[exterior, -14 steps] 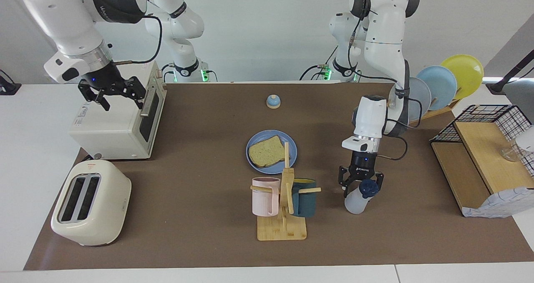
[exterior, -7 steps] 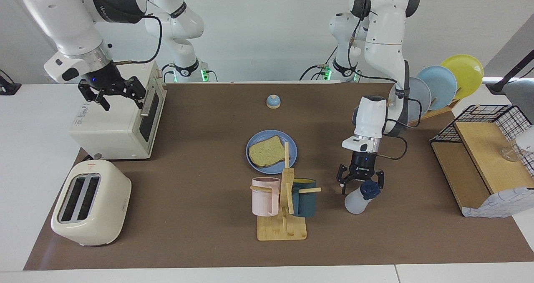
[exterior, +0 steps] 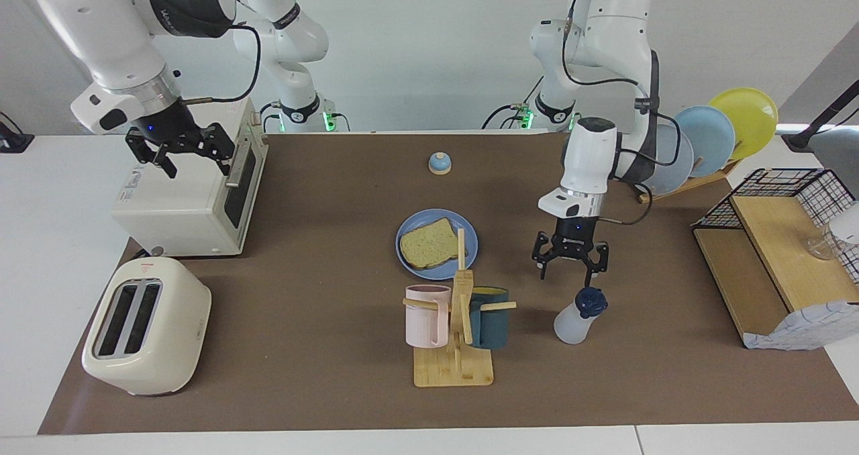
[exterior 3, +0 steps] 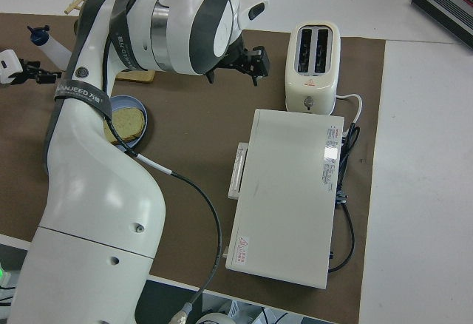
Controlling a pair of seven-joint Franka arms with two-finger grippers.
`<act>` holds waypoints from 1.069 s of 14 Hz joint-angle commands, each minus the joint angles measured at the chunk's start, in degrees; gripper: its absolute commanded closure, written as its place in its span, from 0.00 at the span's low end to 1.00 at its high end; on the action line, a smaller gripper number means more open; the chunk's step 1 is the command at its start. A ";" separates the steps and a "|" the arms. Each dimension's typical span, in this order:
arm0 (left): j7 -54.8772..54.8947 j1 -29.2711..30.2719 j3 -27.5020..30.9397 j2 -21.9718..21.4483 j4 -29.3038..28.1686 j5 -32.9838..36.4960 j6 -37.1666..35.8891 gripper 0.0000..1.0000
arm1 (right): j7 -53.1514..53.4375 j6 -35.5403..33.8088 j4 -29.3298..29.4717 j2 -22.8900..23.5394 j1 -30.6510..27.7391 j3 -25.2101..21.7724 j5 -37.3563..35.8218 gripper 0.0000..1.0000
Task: Put bread on plate and add seasoning
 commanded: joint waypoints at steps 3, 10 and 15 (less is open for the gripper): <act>-3.59 -5.12 -0.25 -2.97 11.70 -2.19 -26.83 0.00 | -0.94 -0.24 -0.16 -0.32 -0.68 0.30 0.53 0.00; 6.74 1.61 0.45 -6.56 29.65 -13.61 -63.84 0.00 | -0.94 -0.24 -0.25 -0.32 -0.68 0.30 0.53 0.00; 20.91 11.47 0.80 -12.28 29.66 -13.80 -72.32 0.00 | -0.94 -0.24 -0.16 -0.32 -0.68 0.30 0.53 0.00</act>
